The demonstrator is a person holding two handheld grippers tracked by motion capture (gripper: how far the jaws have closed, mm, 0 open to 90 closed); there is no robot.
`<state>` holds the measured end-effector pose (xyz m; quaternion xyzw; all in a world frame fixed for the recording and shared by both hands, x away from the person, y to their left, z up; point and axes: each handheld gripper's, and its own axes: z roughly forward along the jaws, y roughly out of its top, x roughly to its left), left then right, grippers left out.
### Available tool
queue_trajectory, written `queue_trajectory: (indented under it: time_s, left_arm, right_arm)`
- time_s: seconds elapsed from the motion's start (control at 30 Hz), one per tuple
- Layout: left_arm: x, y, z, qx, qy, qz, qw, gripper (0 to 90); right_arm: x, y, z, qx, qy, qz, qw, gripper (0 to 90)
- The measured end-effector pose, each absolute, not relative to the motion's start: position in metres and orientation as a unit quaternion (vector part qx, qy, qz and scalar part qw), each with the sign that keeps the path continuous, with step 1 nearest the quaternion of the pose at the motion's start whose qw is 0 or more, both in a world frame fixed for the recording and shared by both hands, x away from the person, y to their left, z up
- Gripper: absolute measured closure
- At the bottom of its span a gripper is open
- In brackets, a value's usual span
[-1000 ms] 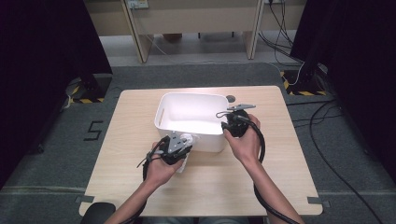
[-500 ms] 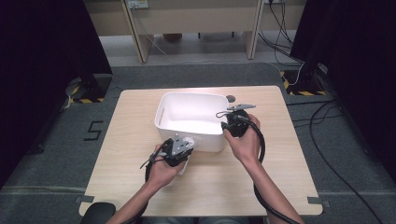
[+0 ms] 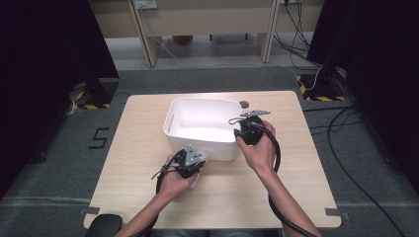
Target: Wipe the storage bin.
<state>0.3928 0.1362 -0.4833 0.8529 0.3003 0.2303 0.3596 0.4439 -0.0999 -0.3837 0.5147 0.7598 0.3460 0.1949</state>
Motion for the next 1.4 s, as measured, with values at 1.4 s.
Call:
queue_trajectory:
  time_s: [1.4]
  left_arm:
    - [0.394, 0.118, -0.481, 0.856, 0.293, 0.218, 0.367, 75.9]
  right_arm:
    - [0.445, -0.100, -0.384, 0.514, 0.760, 0.346, 0.195, 69.6]
